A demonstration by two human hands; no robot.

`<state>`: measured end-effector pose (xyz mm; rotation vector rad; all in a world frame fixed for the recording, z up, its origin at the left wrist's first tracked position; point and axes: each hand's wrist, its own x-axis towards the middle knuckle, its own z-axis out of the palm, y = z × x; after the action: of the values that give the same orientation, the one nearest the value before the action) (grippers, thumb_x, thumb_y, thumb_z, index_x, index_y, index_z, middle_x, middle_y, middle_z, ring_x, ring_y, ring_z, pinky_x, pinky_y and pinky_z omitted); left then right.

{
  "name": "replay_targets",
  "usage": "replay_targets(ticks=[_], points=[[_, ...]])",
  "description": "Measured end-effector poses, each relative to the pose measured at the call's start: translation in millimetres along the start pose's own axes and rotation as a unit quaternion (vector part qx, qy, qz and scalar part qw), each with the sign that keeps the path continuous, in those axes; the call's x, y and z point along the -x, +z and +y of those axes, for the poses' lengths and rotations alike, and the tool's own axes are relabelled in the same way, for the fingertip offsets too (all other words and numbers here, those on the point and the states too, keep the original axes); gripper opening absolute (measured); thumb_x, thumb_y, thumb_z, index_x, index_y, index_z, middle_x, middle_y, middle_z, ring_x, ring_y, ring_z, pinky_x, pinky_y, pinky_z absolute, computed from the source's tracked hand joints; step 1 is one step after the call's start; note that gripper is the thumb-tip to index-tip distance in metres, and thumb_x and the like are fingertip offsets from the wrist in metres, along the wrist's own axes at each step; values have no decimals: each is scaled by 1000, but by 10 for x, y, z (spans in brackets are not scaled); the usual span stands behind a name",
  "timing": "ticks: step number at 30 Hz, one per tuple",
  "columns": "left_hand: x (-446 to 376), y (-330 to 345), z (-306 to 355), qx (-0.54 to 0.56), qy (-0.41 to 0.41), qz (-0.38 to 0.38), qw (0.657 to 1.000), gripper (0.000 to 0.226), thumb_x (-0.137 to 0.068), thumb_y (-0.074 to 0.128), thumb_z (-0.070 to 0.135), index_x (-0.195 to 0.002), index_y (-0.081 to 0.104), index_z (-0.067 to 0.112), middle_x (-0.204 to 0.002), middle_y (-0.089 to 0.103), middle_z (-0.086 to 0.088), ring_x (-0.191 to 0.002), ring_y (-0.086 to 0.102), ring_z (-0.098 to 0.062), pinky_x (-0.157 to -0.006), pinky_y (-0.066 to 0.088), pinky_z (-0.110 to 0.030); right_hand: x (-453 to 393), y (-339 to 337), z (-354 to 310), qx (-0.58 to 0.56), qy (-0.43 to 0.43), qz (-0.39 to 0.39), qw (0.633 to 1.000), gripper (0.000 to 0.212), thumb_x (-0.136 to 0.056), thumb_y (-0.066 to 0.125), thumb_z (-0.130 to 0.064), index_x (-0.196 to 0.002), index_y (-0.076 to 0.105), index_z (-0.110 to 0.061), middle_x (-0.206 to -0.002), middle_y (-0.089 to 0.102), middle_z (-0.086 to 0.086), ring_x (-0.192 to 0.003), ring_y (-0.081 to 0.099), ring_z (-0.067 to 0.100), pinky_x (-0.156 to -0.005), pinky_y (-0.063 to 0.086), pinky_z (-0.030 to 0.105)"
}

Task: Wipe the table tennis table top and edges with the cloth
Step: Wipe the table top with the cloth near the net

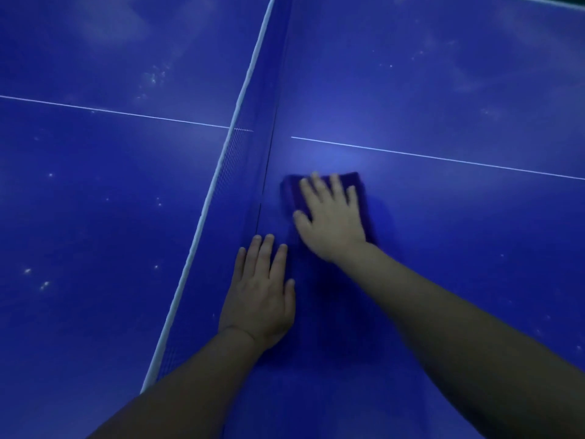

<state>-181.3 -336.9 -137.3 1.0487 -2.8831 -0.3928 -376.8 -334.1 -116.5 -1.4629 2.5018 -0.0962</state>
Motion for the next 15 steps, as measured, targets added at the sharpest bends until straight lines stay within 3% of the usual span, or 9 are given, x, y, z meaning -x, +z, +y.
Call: replay_targets(ticks=[2,3,6,9,12,15], points=[[-9,2,-2,2,2,-3,1000,60,-96,31,40,-147,41,9,-156,34,-16,-148,22,-31,-119,10,-46,327,50,121,15,-111,-14,994,67,-97,31,-54,-159,19,-29,-167,8,-8,-154,-1,23,-124,0,50],[-8,-4,-6,4,2,-2,1000,60,-96,31,40,-147,42,9,-156,34,-16,-148,22,-31,-119,10,-46,473,44,275,14,-122,-13,992,69,-94,29,-56,-158,23,-30,-167,11,-8,-154,3,23,-124,3,50],[7,-8,5,5,-1,-6,1000,59,-96,31,40,-146,42,10,-156,34,-15,-148,22,-30,-118,13,-46,212,-102,670,4,1,2,1000,76,-89,22,-59,-158,23,-28,-167,12,-5,-154,4,26,-123,4,52],[10,-5,7,4,-3,-12,1000,59,-97,32,41,-147,40,11,-157,33,-13,-149,21,-29,-118,12,-45,-613,-203,428,-36,119,-5,992,70,-98,27,-53,-160,12,-25,-168,1,-3,-154,-6,29,-122,-4,54],[5,6,9,5,-7,-11,1000,60,-96,32,41,-147,40,11,-158,32,-13,-149,20,-28,-118,13,-46,-821,-156,-49,-17,20,-6,1000,66,-101,27,-52,-160,12,-25,-168,3,-3,-154,-4,30,-122,-4,55],[-3,-17,6,19,-4,-9,1000,60,-96,33,41,-146,42,10,-157,33,-14,-149,21,-28,-118,14,-46,-123,-22,98,7,-96,4,995,66,-98,27,-55,-158,21,-28,-167,11,-6,-154,3,27,-123,3,52]])
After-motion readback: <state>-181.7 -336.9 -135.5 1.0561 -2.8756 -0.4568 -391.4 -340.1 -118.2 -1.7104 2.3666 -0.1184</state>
